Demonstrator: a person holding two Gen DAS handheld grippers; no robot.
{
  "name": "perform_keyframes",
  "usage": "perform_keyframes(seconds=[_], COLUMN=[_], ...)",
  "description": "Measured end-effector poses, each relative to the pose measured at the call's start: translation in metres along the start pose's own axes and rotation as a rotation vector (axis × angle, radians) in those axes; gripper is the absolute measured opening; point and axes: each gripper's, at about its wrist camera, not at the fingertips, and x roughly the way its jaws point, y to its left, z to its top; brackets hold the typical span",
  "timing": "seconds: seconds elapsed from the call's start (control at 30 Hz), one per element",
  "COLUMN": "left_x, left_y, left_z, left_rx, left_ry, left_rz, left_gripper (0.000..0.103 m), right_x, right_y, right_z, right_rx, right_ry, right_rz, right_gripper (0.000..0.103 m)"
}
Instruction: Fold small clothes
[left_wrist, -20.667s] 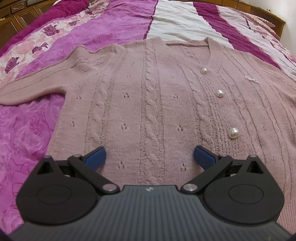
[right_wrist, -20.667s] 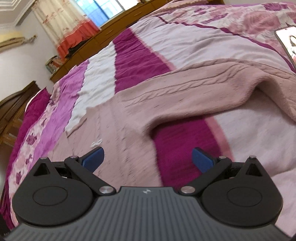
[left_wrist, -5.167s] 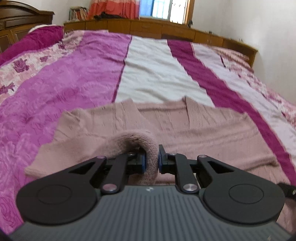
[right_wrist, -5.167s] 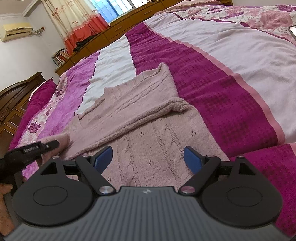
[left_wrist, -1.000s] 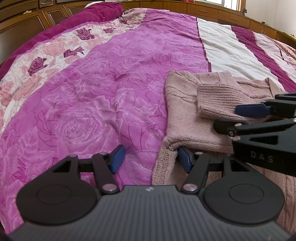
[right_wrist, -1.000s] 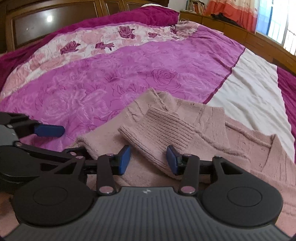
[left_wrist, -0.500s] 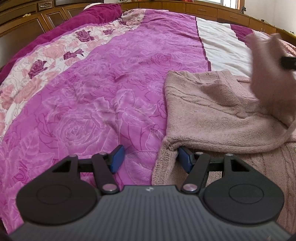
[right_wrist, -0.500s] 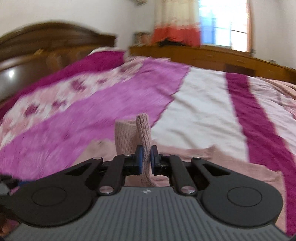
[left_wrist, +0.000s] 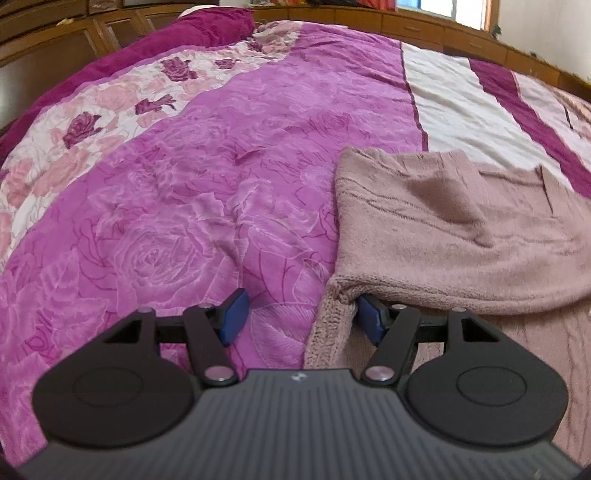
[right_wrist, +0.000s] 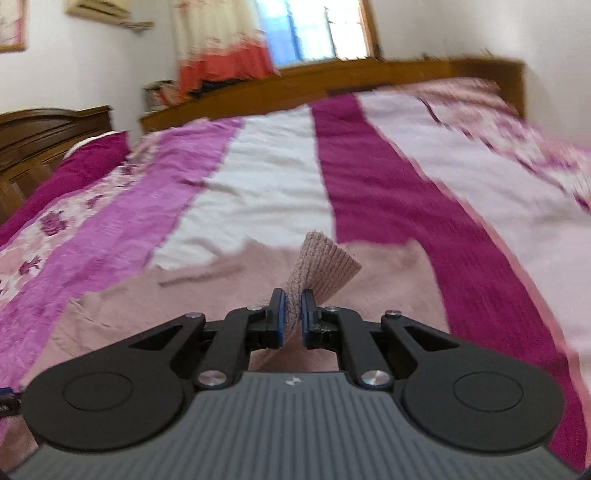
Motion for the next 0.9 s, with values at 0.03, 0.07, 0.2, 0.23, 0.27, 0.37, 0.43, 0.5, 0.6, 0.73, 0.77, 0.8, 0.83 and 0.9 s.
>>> perform_keyframes(seconds=[0.03,0.07,0.2,0.23,0.27,0.37,0.43,0.5,0.6,0.73,0.77,0.8,0.83,0.9], left_x=[-0.001,-0.001,0.001,0.001,0.0,-0.002,-0.006,-0.011,-0.024,-0.035,-0.036,-0.035,-0.031,-0.021], left_y=[0.002,0.004,0.019,0.021,0.021,0.017,0.015,0.013,0.014,0.02,0.02,0.018,0.016,0.01], left_z=[0.0,0.0,0.0,0.001,0.001,0.002,0.001,0.001,0.001,0.008,0.011,0.013,0.016,0.021], left_rx=[-0.017,-0.037,-0.16,-0.17,-0.17,-0.148,-0.12,-0.068,-0.031,-0.062,-0.069,-0.072,-0.076,-0.085], left_ry=[-0.003,-0.007,0.005,0.006,0.007,0.013,0.016,0.021,0.004,-0.007,-0.008,-0.007,0.001,0.03], left_rz=[-0.003,-0.004,-0.039,-0.042,-0.042,-0.03,-0.035,-0.049,-0.072,-0.141,-0.16,-0.173,-0.184,-0.204], left_gripper=[0.066,0.066,0.066,0.066,0.066,0.066,0.066,0.064,0.063,0.063,0.063,0.063,0.063,0.063], right_x=[0.002,0.003,0.003,0.002,0.0,-0.002,-0.004,-0.007,-0.011,-0.003,0.001,0.004,0.006,0.009], right_y=[-0.009,-0.013,-0.026,-0.028,-0.029,-0.031,-0.035,-0.038,-0.044,-0.056,-0.059,-0.059,-0.06,-0.06], right_z=[-0.006,-0.013,-0.037,-0.041,-0.043,-0.043,-0.038,-0.034,-0.028,-0.023,-0.023,-0.023,-0.024,-0.025], right_rx=[0.028,0.049,0.11,0.119,0.129,0.171,0.201,0.227,0.254,0.331,0.339,0.342,0.343,0.346], right_ry=[0.023,0.042,0.091,0.094,0.096,0.097,0.095,0.084,0.074,0.081,0.087,0.091,0.094,0.098], right_rz=[0.0,-0.001,-0.002,0.002,0.005,0.019,0.024,0.03,0.036,0.042,0.042,0.044,0.046,0.043], right_gripper=[0.009,0.009,0.011,0.011,0.012,0.026,0.035,0.041,0.047,0.047,0.047,0.047,0.046,0.044])
